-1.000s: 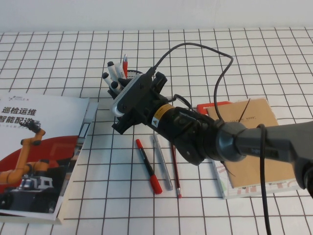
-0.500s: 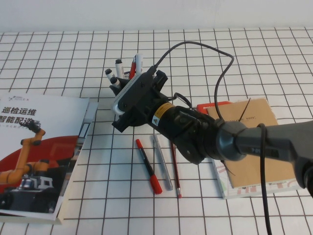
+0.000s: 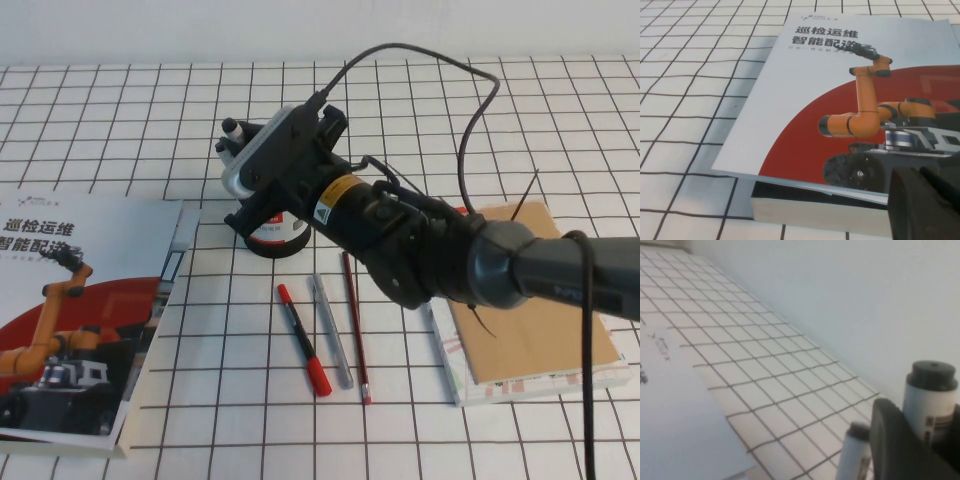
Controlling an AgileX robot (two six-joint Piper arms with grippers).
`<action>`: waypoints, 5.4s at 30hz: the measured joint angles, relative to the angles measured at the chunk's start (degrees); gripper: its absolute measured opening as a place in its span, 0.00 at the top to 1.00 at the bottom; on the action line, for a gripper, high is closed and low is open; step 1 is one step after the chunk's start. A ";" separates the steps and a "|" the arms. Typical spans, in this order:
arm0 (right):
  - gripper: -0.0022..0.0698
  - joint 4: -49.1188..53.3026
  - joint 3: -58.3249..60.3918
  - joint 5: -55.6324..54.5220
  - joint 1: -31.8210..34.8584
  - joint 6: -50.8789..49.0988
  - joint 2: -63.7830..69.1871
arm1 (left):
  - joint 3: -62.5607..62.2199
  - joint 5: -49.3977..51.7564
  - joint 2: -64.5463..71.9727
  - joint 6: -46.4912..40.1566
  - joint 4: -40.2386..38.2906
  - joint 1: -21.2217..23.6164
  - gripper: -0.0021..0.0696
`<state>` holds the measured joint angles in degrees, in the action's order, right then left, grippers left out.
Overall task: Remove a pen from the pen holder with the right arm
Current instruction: 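Take a marker out of the pen holder and lay it on the table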
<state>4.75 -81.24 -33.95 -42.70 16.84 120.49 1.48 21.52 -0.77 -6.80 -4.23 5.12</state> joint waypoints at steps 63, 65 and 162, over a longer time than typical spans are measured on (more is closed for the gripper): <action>0.80 -32.82 -12.18 73.37 5.38 -10.84 1.27 | 0.00 0.00 0.00 0.00 0.00 0.00 0.97; 0.80 -32.62 -12.22 73.47 5.51 -10.73 2.12 | 0.00 0.00 0.00 0.00 0.00 0.00 0.97; 0.99 -13.58 80.62 53.95 42.19 -9.42 -120.90 | 0.00 0.00 0.00 0.00 0.00 0.00 0.97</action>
<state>-8.83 -0.63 20.00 -0.51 7.42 -0.40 1.48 21.52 -0.77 -6.80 -4.23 5.12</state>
